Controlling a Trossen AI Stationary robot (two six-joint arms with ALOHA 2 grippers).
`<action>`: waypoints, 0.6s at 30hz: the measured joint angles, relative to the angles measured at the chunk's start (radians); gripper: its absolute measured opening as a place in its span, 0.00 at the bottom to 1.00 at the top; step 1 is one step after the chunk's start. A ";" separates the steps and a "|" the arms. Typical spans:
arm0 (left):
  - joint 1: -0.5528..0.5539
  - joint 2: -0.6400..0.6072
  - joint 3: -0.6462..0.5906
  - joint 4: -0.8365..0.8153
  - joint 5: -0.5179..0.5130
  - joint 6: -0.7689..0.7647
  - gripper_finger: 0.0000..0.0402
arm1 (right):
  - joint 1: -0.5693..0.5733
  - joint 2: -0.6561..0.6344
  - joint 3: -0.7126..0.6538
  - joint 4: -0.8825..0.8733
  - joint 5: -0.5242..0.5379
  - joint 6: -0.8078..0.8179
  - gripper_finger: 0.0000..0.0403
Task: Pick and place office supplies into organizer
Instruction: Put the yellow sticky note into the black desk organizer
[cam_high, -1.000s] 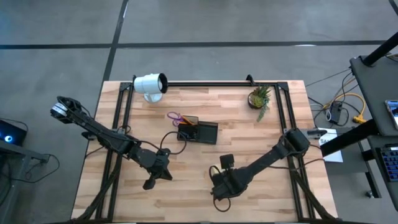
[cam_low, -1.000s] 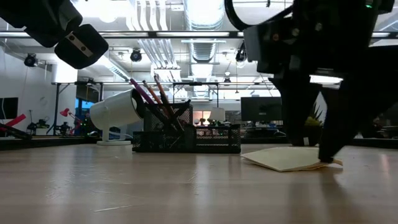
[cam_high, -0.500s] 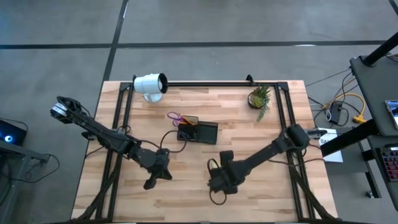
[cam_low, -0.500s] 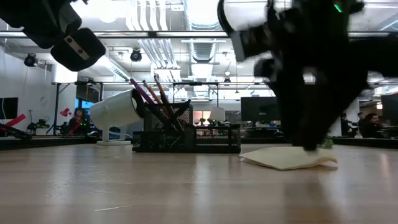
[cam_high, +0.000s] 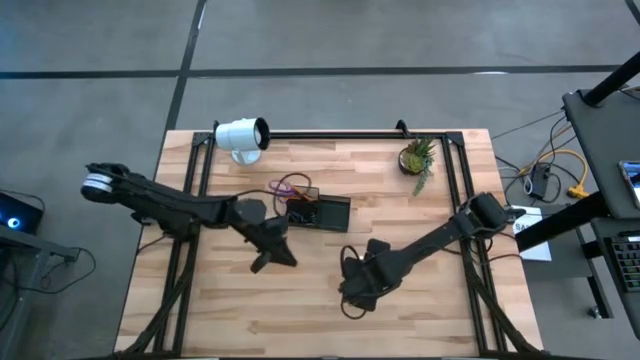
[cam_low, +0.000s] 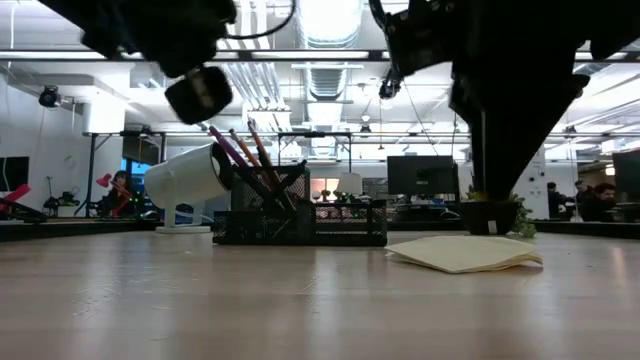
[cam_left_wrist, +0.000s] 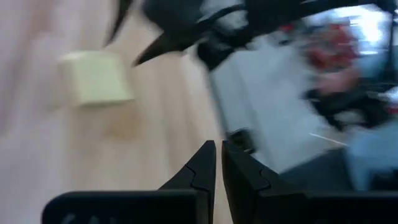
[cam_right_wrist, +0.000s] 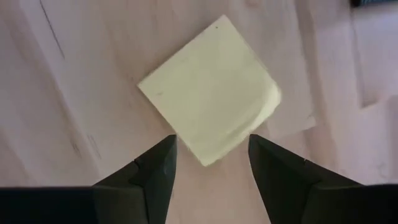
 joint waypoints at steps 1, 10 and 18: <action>0.012 0.024 -0.001 0.062 0.052 0.002 0.03 | 0.005 0.000 -0.006 0.009 -0.002 0.036 0.47; 0.020 0.352 0.060 0.411 0.153 0.093 0.03 | 0.070 -0.002 -0.037 0.017 0.052 0.299 0.41; 0.036 0.611 0.212 0.432 0.080 0.132 0.03 | 0.106 -0.002 -0.044 0.027 0.100 0.468 0.24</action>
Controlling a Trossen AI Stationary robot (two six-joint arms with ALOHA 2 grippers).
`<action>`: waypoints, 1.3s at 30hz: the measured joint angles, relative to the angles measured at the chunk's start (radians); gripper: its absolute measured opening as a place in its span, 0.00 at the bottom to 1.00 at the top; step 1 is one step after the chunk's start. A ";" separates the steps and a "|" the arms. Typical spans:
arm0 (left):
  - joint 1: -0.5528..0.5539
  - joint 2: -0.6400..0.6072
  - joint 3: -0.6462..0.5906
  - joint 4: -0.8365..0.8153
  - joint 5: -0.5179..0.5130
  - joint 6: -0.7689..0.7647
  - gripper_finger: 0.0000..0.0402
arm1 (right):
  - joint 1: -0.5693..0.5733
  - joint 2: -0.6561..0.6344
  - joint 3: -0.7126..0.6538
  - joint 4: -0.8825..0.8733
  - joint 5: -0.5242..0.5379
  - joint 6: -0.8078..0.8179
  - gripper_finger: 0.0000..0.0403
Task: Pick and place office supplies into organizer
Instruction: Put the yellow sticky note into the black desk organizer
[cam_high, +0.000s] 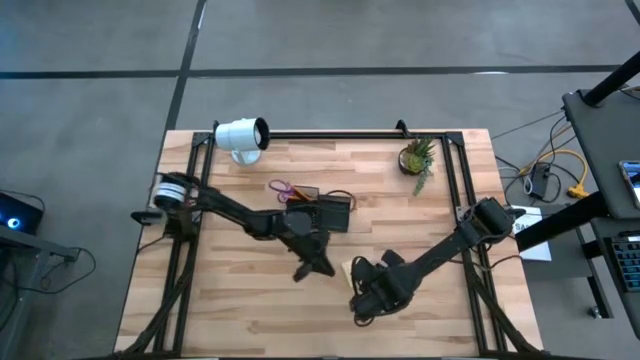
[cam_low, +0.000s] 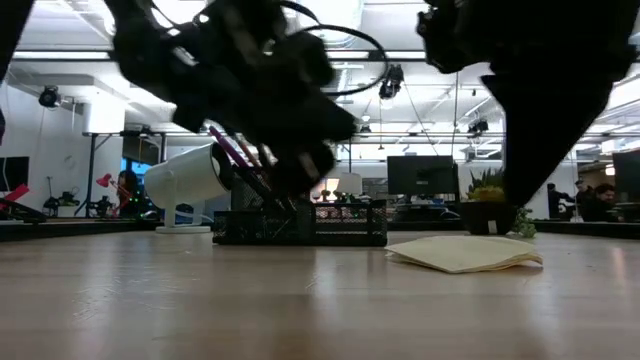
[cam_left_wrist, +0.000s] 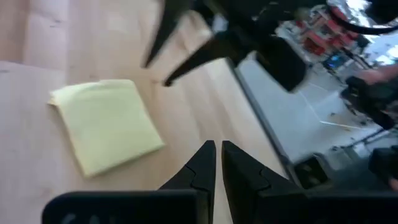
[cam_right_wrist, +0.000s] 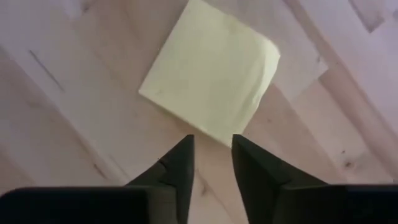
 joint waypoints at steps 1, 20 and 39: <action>0.001 0.024 0.022 -0.003 -0.012 0.000 0.03 | 0.004 0.003 -0.003 -0.001 0.000 0.009 0.21; 0.014 0.104 0.280 -0.440 -0.366 0.394 0.26 | 0.052 0.028 -0.015 0.016 0.023 0.070 0.31; 0.064 0.187 0.317 -0.459 -0.242 0.391 0.27 | 0.021 0.028 -0.095 0.110 0.025 0.039 0.12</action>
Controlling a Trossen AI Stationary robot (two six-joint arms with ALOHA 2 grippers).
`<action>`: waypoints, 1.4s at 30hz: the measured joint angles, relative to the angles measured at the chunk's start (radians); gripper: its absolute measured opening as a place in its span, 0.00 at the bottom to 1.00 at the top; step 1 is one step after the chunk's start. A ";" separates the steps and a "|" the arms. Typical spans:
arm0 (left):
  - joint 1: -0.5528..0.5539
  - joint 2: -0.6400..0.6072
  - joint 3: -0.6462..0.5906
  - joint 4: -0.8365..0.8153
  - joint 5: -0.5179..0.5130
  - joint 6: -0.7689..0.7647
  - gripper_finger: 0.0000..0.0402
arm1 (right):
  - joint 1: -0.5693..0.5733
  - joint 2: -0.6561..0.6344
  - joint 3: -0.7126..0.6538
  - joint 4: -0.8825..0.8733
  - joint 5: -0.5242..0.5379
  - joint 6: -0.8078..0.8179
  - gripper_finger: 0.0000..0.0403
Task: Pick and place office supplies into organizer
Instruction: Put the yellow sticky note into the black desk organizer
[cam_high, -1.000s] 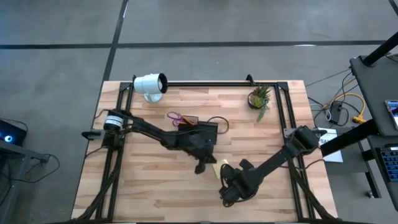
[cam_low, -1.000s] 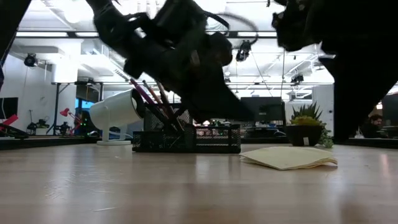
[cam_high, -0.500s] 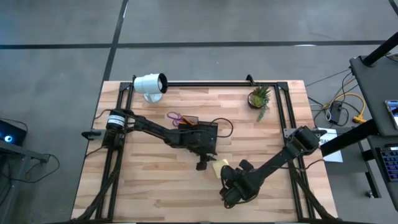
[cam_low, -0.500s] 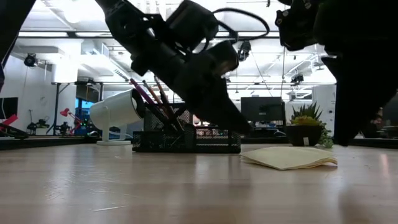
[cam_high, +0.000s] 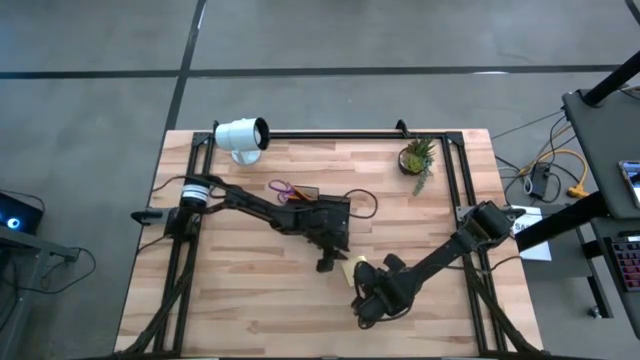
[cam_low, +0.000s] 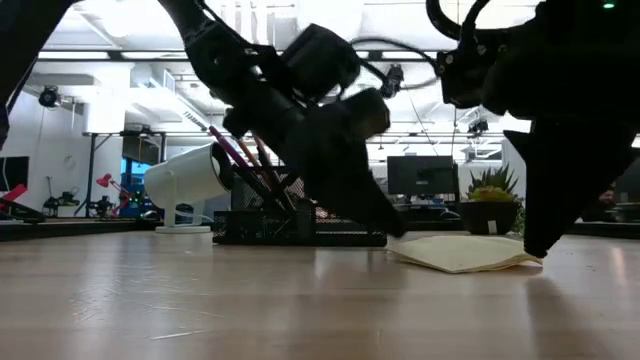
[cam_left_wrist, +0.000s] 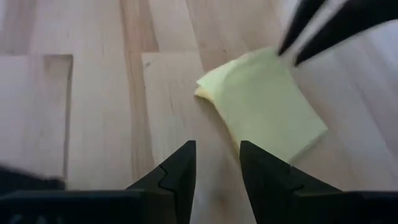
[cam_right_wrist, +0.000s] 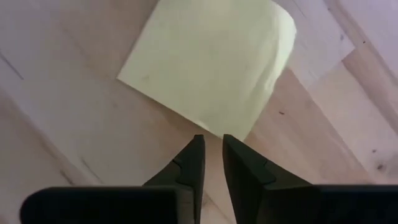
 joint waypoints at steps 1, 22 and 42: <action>-0.001 0.015 0.016 -0.005 -0.001 0.000 0.27 | 0.000 0.000 -0.003 0.015 0.000 -0.003 0.12; 0.000 0.067 0.102 -0.120 0.271 -0.001 0.27 | -0.061 -0.005 -0.092 0.167 0.049 -0.192 0.12; -0.002 0.053 0.113 -0.118 0.270 0.001 0.04 | -0.074 -0.004 -0.036 0.182 0.054 -0.231 0.12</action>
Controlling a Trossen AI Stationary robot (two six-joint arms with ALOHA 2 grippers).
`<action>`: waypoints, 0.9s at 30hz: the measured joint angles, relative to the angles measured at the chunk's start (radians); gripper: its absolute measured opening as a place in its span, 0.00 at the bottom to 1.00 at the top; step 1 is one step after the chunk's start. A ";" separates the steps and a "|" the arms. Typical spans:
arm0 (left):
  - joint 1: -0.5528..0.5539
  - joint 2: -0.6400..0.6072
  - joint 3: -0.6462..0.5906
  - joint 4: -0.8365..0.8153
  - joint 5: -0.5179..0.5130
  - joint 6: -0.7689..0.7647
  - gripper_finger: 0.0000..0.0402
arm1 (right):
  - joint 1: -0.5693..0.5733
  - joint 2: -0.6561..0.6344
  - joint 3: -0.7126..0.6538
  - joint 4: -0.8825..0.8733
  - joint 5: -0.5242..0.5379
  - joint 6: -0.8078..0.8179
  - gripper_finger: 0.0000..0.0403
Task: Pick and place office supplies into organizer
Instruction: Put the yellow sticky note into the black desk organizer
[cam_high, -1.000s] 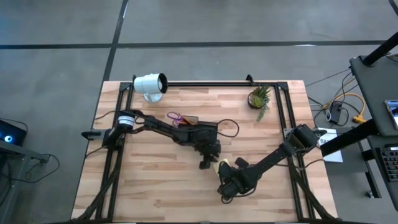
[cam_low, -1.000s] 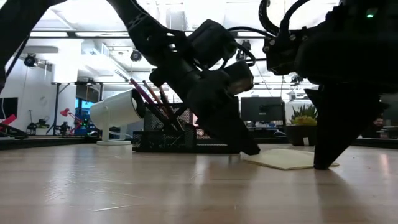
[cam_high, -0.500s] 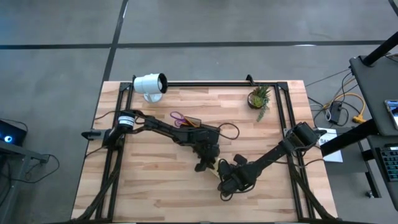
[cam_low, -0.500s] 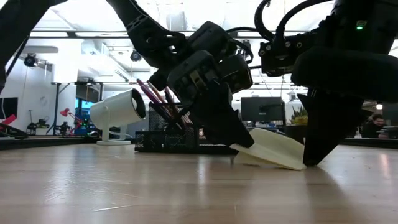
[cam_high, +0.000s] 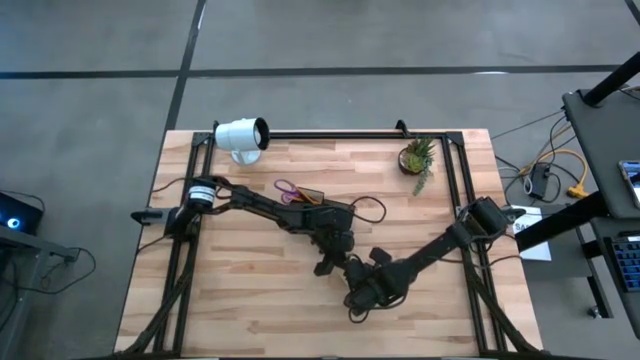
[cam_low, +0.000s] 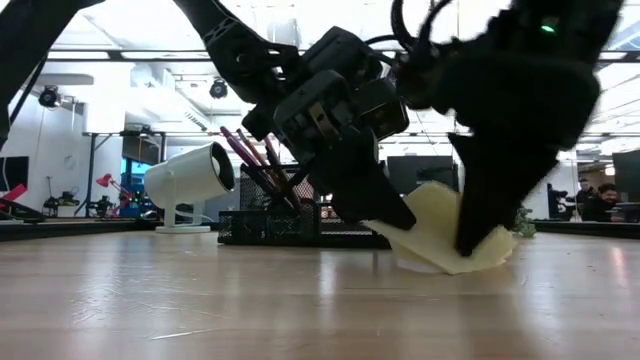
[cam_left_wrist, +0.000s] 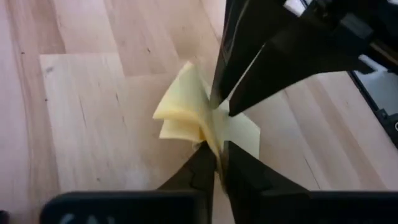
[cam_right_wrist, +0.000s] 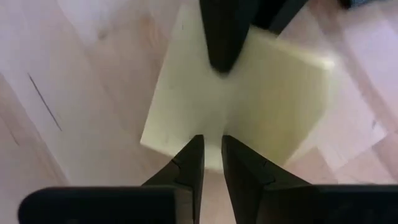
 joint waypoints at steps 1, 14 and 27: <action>0.000 -0.004 0.000 -0.004 0.000 0.000 0.02 | -0.001 0.000 0.009 -0.007 0.003 -0.001 0.12; -0.002 -0.244 0.001 -0.263 -0.217 0.147 0.00 | 0.069 -0.016 0.256 -0.443 0.195 0.138 0.12; -0.016 -0.420 -0.074 -0.316 -0.904 0.646 0.00 | 0.098 -0.027 0.409 -0.758 0.363 0.317 0.12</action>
